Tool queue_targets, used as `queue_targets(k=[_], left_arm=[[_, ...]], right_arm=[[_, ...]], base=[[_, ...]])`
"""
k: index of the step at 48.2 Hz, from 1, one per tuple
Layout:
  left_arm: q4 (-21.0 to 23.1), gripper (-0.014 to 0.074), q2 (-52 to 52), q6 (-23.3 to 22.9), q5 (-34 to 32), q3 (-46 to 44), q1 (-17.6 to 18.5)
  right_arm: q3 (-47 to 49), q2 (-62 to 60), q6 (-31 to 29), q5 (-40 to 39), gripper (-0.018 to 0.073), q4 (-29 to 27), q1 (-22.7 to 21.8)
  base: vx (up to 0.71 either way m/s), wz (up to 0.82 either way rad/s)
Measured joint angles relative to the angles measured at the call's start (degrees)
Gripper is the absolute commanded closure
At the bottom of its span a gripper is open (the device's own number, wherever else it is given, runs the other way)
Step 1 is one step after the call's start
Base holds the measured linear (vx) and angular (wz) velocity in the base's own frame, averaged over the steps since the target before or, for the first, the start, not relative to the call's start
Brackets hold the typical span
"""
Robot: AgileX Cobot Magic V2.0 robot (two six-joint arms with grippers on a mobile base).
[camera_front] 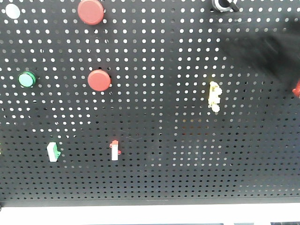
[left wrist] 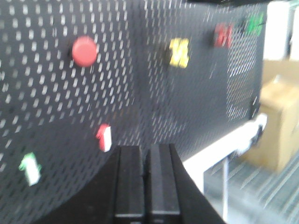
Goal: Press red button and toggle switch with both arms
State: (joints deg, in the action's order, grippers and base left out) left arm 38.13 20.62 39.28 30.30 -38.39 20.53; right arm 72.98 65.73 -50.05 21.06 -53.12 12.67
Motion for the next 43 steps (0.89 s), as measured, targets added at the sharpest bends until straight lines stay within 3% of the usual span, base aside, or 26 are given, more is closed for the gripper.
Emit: queue_targets(k=[10, 15, 21, 27, 33, 43], left_arm=[[-16.8, 0.0594, -0.4, -12.6, 6.5, 4.4, 0.0], [-21.7, 0.0594, -3.0, -16.5, 7.4, 9.1, 0.0], [-22.6, 0.0594, -8.2, -17.7, 6.6, 15.1, 0.0], [-22.7, 0.0594, -11.9, -18.0, 0.7, 20.0, 0.0], [-22.7, 0.0594, -12.3, -18.3, -5.0, 21.4, 0.0], [-22.7, 0.0594, -12.6, -18.3, -5.9, 21.5, 0.0]], right_arm=[[-22.7, -19.5, -5.4, -6.0, 0.0562, 0.0, 0.0], [-34.7, -31.5, -7.1, -8.0, 0.0562, 0.0, 0.0], [-47.3, -46.7, -7.5, -11.1, 0.0562, -0.1, 0.0], [-55.0, -56.6, -7.7, -15.1, 0.0562, -0.4, 0.0], [-57.3, -59.6, -7.7, -17.6, 0.0562, -1.0, 0.0], [-57.6, -59.8, -7.6, -17.9, 0.0562, -1.2, 0.0]], base=[[0.0, 0.0], [0.0, 0.0], [0.0, 0.0], [0.0, 0.0], [0.0, 0.0], [0.0, 0.0]])
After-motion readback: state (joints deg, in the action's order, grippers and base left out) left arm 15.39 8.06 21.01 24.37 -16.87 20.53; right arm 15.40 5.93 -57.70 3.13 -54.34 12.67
